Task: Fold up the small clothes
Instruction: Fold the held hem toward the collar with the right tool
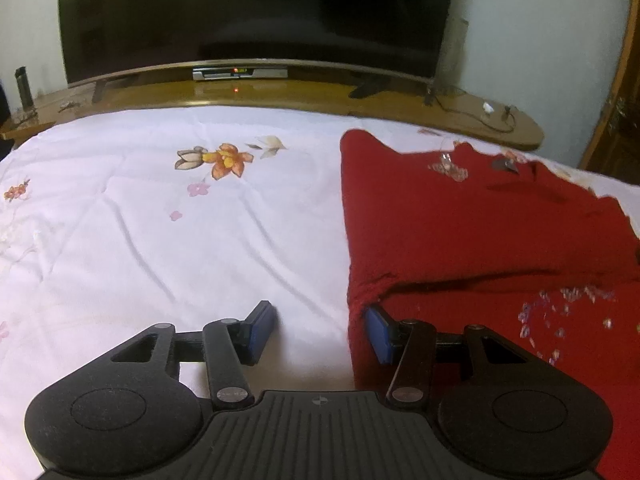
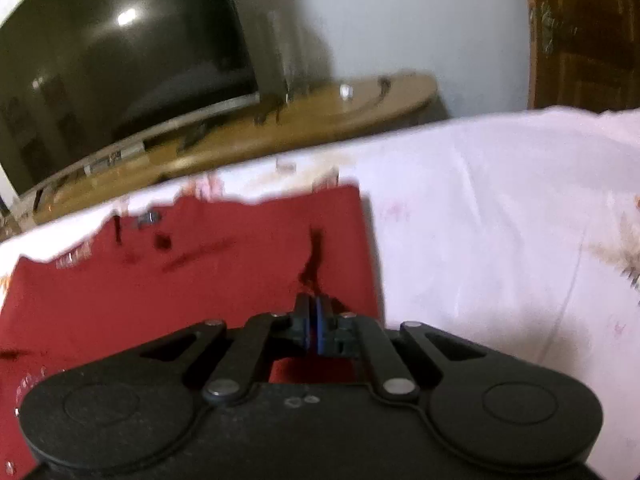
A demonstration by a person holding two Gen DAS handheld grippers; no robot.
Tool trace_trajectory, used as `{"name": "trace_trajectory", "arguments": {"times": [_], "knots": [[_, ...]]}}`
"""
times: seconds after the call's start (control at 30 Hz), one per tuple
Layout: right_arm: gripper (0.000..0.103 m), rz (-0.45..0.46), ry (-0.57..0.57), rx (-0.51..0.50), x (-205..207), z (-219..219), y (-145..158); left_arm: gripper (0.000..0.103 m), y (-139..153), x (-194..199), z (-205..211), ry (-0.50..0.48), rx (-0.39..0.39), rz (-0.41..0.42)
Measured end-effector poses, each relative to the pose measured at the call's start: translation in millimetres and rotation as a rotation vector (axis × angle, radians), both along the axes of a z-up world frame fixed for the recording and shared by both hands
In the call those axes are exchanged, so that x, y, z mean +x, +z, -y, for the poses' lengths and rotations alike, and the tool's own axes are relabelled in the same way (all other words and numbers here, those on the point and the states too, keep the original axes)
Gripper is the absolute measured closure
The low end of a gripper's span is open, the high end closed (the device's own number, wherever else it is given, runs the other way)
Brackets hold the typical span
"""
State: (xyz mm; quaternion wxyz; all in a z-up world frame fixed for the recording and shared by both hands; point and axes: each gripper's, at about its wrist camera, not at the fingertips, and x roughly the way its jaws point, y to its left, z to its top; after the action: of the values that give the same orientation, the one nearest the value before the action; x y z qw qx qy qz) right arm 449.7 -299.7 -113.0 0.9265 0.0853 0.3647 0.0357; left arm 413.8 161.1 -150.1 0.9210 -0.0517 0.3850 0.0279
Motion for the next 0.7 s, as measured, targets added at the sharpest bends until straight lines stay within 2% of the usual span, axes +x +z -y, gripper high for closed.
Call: {"name": "trace_trajectory", "arguments": {"times": [0.07, 0.13, 0.2, 0.27, 0.3, 0.33, 0.37, 0.43, 0.5, 0.53, 0.57, 0.6, 0.63, 0.7], "knots": [[0.092, 0.008, 0.001, 0.01, -4, 0, 2, 0.053, -1, 4, 2, 0.002, -0.01, 0.003], [0.076, -0.006, 0.004, 0.049, -4, 1, 2, 0.053, -2, 8, 6, -0.008, -0.007, 0.007], [0.073, -0.023, 0.007, 0.076, -1, 0, -1, 0.053, -4, 13, 10, -0.014, -0.001, 0.008], [0.08, -0.022, 0.001, 0.084, 3, -2, -2, 0.053, -3, 15, 10, -0.002, -0.005, 0.016], [0.1, -0.012, 0.001, 0.082, 4, -3, -2, 0.057, 0, 12, 6, 0.024, -0.032, 0.046], [0.099, -0.006, -0.002, 0.072, 5, -4, -1, 0.062, 6, 7, 2, 0.049, -0.052, 0.097], [0.099, 0.019, -0.011, 0.071, 1, -2, 4, 0.062, 12, 2, -1, 0.062, -0.062, 0.143], [0.099, 0.128, 0.005, 0.098, -13, 0, 22, 0.062, 16, -2, -3, 0.074, -0.065, 0.187], [0.099, 0.193, 0.025, 0.084, -25, 0, 32, 0.062, 2, 11, 0, 0.056, -0.054, 0.09], [0.099, 0.184, 0.031, 0.069, -25, 0, 28, 0.062, -9, 17, 1, 0.053, -0.055, 0.03], [0.099, 0.105, 0.018, 0.03, -16, 0, 14, 0.062, -10, 13, 4, 0.049, -0.04, 0.065], [0.099, 0.019, -0.001, 0.001, -8, 1, 0, 0.062, -10, 14, 7, 0.045, -0.036, 0.059], [0.099, -0.001, -0.007, 0.014, -7, 4, -8, 0.062, -9, 13, 7, 0.047, -0.042, 0.062], [0.099, 0.029, -0.008, 0.042, -11, 7, -7, 0.062, -10, 12, 4, 0.056, -0.065, 0.068]]}}
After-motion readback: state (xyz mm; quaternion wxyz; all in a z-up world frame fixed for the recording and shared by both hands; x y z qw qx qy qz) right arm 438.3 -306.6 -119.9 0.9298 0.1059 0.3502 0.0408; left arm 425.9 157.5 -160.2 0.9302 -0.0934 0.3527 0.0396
